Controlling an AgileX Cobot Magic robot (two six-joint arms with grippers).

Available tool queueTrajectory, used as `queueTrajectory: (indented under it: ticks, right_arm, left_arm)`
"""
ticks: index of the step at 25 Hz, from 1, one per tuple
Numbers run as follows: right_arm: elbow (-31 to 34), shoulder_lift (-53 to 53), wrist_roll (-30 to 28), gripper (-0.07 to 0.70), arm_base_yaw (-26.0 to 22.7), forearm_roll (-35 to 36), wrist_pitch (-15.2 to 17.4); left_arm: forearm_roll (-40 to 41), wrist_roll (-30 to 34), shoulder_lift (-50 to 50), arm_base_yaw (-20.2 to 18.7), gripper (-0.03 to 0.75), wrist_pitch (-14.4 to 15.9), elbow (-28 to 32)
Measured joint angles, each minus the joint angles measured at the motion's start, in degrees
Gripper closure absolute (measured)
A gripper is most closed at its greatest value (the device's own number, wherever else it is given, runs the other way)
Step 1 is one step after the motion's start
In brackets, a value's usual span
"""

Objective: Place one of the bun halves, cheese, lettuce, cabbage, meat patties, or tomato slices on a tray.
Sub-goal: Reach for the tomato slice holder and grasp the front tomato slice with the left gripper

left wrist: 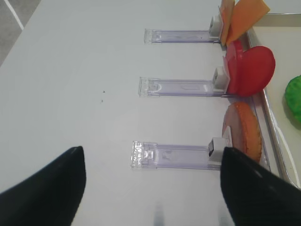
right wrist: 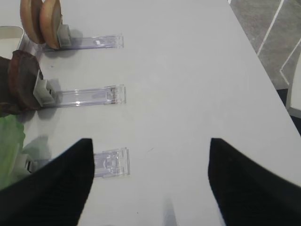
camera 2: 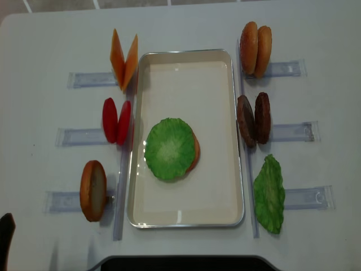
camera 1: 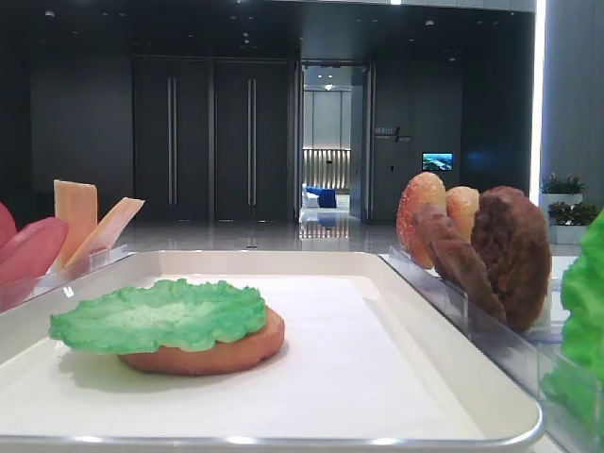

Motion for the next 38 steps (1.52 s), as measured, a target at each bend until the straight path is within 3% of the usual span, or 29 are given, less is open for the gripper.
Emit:
queueTrajectory:
  ticks: [38]
  right_arm:
    - [0.0, 0.0, 0.04, 0.145, 0.0, 0.0, 0.0]
  left_arm:
    - [0.0, 0.0, 0.0, 0.0, 0.02, 0.0, 0.0]
